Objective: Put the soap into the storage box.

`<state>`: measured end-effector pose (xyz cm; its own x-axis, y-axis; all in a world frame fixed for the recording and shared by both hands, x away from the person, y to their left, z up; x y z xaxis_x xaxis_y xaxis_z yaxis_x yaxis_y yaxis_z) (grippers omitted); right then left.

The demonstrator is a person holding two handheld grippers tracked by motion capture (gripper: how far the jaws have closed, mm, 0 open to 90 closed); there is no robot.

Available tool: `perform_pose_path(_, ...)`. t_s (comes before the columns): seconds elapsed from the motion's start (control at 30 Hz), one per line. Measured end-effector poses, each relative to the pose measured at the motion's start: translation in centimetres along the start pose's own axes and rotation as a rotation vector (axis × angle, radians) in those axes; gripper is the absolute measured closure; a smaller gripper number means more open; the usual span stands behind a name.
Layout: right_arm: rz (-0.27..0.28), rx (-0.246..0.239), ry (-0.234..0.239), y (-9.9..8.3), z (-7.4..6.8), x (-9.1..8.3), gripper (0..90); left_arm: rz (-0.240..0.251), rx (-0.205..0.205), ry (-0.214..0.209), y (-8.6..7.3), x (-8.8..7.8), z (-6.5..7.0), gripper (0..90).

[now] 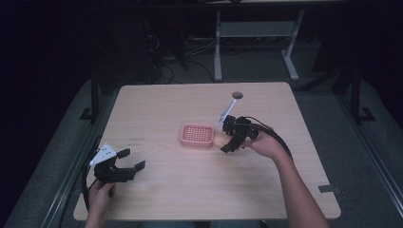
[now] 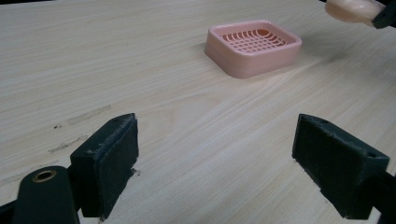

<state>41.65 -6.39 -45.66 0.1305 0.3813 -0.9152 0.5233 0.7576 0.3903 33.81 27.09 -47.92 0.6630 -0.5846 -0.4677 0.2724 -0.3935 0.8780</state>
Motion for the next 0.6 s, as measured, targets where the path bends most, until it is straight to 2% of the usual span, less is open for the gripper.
perform_pose_path(0.27, 0.018, 0.001, 0.012, 1.3, 0.3, -0.2, 31.9, 0.001, 0.0, 0.0, 0.0, 0.0, 0.0, 14.3)
perform_pose_path(0.37, -0.001, -0.002, 0.007, 1.7, 0.4, 0.1, 31.9, 0.001, -0.002, -0.001, 0.0, 0.0, 0.0, 14.3)
perform_pose_path(0.6, 0.009, -0.009, 0.014, 2.8, 0.5, 0.2, 31.9, 0.002, -0.002, -0.001, 0.0, 0.1, -0.1, 14.3)
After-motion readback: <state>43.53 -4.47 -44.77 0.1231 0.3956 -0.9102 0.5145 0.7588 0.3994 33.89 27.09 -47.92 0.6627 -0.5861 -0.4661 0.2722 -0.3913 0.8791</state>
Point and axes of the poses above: each handheld gripper's, and its own axes: x roughly forward along the jaws, y roughly out of its top, z roughly to its right, the point moved 8 cm from there along x, roughly forward along the jaws, and after that the axes turned 14 degrees about x, right-handed, at the moved point
